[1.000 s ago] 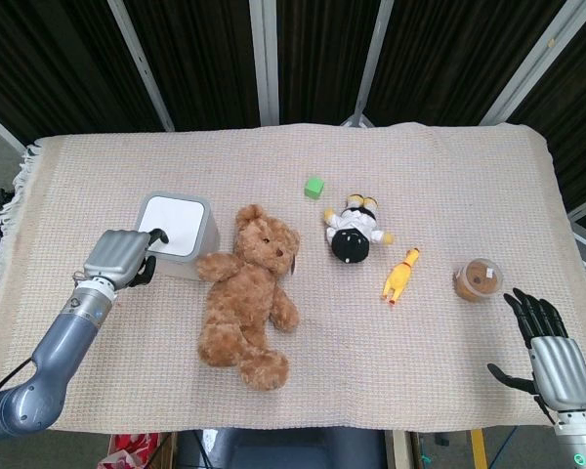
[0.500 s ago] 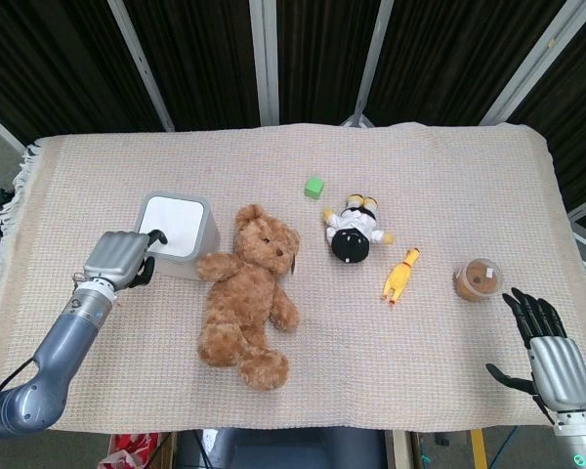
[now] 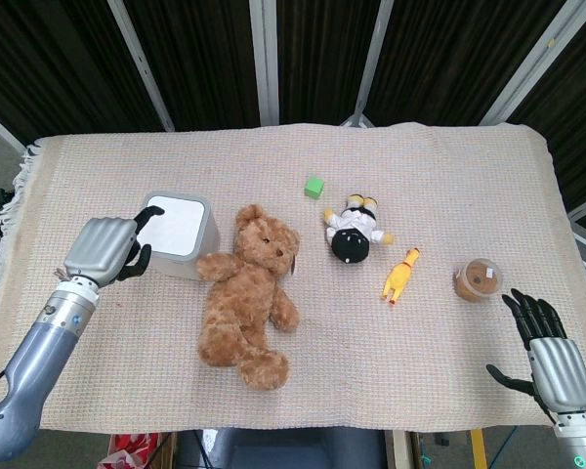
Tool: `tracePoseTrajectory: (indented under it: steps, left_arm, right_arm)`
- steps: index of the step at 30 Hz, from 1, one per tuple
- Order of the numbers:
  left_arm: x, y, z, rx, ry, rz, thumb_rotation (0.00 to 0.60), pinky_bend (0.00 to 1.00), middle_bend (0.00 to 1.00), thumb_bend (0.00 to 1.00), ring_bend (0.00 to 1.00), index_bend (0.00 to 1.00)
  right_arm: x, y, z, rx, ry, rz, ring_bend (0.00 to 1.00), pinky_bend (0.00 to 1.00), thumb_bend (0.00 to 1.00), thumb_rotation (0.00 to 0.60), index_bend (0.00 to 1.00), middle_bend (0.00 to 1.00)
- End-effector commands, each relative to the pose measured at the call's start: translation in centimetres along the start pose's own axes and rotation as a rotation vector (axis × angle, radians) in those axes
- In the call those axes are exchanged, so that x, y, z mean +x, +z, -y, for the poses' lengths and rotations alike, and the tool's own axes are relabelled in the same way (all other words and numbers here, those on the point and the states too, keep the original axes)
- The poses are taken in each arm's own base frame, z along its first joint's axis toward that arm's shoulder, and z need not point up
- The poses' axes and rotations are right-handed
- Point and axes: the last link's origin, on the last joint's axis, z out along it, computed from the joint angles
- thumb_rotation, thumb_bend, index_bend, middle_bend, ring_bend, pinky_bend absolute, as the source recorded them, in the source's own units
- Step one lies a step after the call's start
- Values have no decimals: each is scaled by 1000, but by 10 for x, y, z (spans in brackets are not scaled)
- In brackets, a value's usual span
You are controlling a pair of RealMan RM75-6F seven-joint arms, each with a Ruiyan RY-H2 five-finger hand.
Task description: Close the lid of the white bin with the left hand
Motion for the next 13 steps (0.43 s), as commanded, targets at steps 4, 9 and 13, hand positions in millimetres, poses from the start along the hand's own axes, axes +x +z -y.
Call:
tracePoseTrajectory:
  steps: [4, 9, 13]
  left_arm:
    - [-44, -73, 48, -19, -92, -87, 600, 345, 29, 272, 57, 0]
    - [-84, -117, 82, -30, -141, -114, 600, 64, 0, 113, 0, 0]
    - [-111, -149, 109, -15, -91, -138, 600, 0, 0, 59, 0, 0]
  right_arm:
    - [0, -1, -2, 1, -31, 6, 0, 0, 192, 600, 0, 0]
    - [1, -2, -2, 5, -36, 10, 0, 0, 191, 600, 0, 0]
    - [4, -2, -4, 9, -75, -10, 0, 0, 192, 600, 0, 0]
